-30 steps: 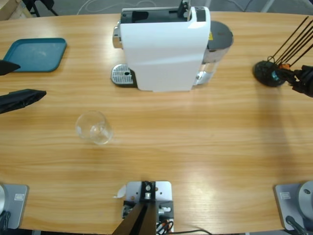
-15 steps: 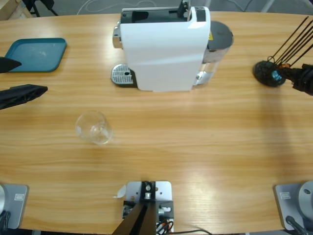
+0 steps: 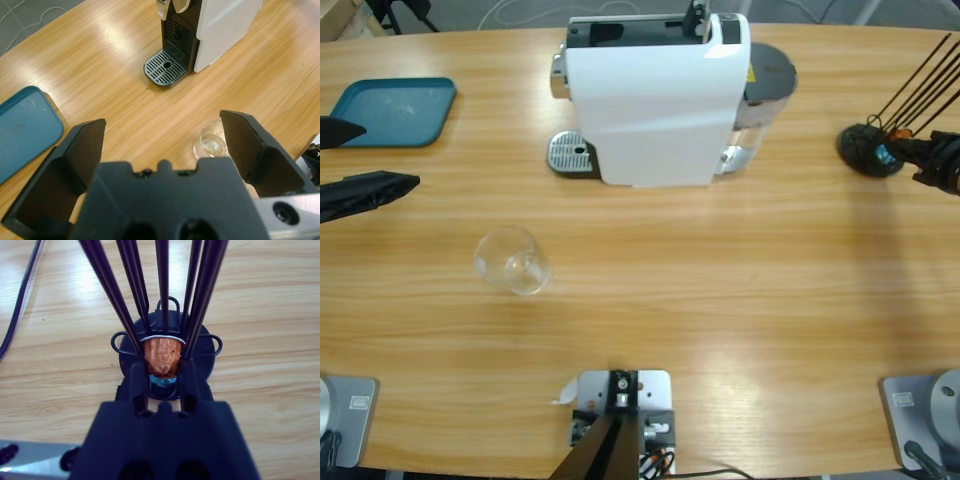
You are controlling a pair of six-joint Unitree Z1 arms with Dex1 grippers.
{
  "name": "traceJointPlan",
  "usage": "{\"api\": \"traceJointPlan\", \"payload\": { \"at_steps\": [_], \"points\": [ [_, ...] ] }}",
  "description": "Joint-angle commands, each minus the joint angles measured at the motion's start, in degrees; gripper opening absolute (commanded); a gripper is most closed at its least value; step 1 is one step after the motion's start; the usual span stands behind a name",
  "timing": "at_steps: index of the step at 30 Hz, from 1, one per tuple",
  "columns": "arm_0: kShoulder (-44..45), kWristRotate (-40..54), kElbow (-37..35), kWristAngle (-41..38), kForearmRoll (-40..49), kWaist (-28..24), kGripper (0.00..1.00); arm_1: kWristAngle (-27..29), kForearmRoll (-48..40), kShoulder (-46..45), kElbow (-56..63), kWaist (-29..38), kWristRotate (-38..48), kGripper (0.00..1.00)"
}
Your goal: Pour coffee
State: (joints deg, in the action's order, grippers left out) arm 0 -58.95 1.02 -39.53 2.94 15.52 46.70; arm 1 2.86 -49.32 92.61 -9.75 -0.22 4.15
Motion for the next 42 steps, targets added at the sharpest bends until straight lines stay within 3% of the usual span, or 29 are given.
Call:
{"api": "traceJointPlan", "payload": {
  "at_steps": [1,4,19,29,30,31,32,33,38,42],
  "points": [
    [-0.3,-1.4,1.5,-0.3,-0.7,0.5,1.000,-2.0,-1.1,0.4,0.8,-0.8,-0.5,0.089],
    [0.8,-1.8,2.2,-0.3,-0.6,0.5,1.000,-2.2,0.2,-3.4,0.2,-0.8,-0.5,0.089],
    [0.4,-2.4,4.0,-1.4,-1.6,0.5,1.000,-1.0,30.6,-27.9,-11.0,-0.7,-0.3,0.089],
    [0.9,-3.7,5.9,-2.0,-2.5,0.5,1.000,0.3,43.6,-33.8,-24.0,5.2,-2.1,0.097],
    [0.9,-3.7,6.0,-2.0,-2.9,0.5,1.000,1.2,44.6,-33.7,-23.9,5.9,-2.1,0.210],
    [0.8,-3.7,6.0,-2.0,-3.2,0.5,1.000,2.0,45.7,-33.6,-23.8,6.7,-1.8,0.484],
    [0.7,-3.7,6.0,-2.0,-3.5,0.5,1.000,3.0,46.8,-33.1,-23.5,7.5,-1.2,0.676],
    [0.5,-3.7,6.0,-2.0,-3.7,0.5,1.000,5.1,48.2,-32.4,-23.0,8.2,0.0,0.780],
    [0.7,-3.8,5.9,-2.5,-3.7,0.5,1.000,10.4,41.5,-30.6,-11.9,8.8,4.8,0.821],
    [-0.2,-3.8,5.3,-2.6,-3.9,0.5,1.000,10.7,33.3,-26.8,-5.6,8.7,6.9,0.766]
  ]
}}
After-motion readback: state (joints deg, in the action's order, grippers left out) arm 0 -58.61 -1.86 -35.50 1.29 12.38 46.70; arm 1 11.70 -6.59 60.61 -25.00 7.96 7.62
